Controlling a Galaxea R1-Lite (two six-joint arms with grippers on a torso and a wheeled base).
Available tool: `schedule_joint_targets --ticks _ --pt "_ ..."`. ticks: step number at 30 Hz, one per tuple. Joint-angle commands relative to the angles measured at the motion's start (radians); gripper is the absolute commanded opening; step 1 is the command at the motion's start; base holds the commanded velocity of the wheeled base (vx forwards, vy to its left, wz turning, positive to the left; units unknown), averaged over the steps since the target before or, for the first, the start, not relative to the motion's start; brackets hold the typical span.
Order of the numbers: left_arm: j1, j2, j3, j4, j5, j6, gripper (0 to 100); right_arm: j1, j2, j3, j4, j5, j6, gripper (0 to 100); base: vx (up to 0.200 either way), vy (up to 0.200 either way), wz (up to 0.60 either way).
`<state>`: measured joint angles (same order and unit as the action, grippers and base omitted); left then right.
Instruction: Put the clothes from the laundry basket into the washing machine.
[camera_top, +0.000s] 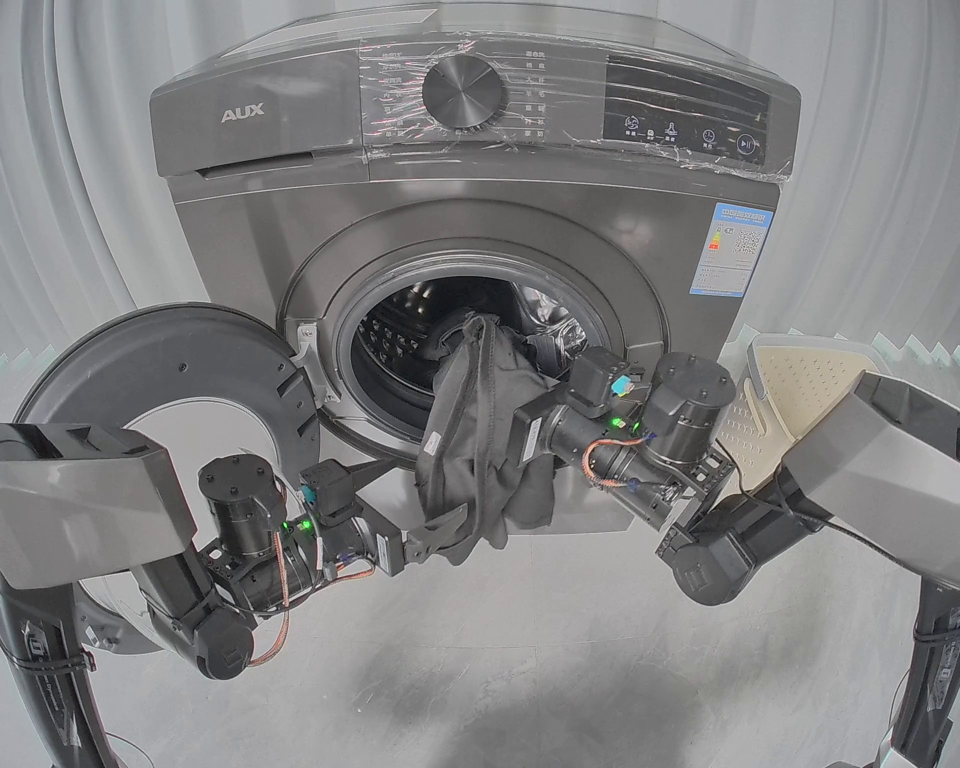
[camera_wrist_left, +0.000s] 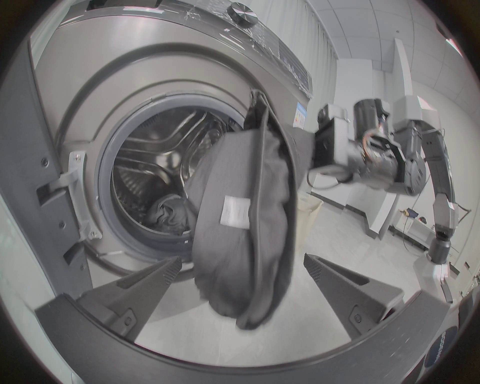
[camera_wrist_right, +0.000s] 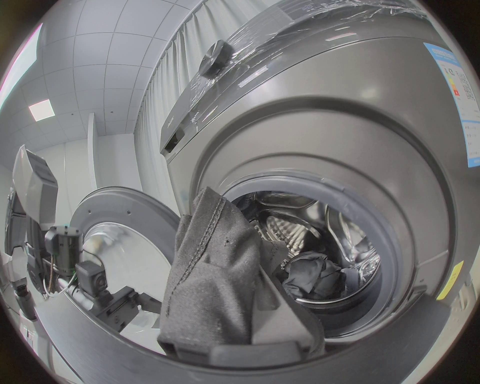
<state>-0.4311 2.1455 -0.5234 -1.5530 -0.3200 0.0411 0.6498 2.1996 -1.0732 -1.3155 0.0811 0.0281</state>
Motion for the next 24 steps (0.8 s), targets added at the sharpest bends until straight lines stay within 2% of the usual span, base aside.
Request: schedule_joint_targets --ticks 1,9,11,12,14,20,23,24 --pt "-0.011 0.007 -0.053 -0.001 0.001 -0.015 100 0.027 0.025 0.006 -0.004 0.000 0.000 0 0.000 0.000 0.00" --pt "-0.014 0.106 -0.135 -0.001 0.007 -0.010 100 0.060 0.028 0.013 -0.014 0.003 0.003 0 0.000 0.000 0.00" --pt "-0.017 0.126 -0.150 -0.001 0.015 -0.009 100 0.067 0.025 0.013 -0.021 0.005 0.003 0 0.000 0.000 0.00" --pt "-0.020 0.159 -0.179 -0.001 0.038 -0.007 100 0.077 0.019 0.016 -0.028 0.006 0.003 0 0.000 0.000 0.00" --pt "-0.020 0.192 -0.211 0.001 0.053 -0.007 100 0.088 0.012 0.022 -0.030 0.008 0.003 0 0.000 0.000 0.00" --pt "-0.012 0.260 -0.299 0.005 0.056 -0.009 100 0.114 -0.018 0.042 -0.031 0.008 0.007 0 0.000 0.000 0.00" --pt "-0.005 0.298 -0.356 0.008 0.076 -0.010 100 0.126 -0.034 0.070 -0.034 0.006 0.010 0 0.000 0.000 0.00" --pt "-0.003 0.303 -0.363 0.007 0.087 -0.009 0 0.126 -0.034 0.073 -0.036 0.005 0.010 0 0.000 0.000 0.00"
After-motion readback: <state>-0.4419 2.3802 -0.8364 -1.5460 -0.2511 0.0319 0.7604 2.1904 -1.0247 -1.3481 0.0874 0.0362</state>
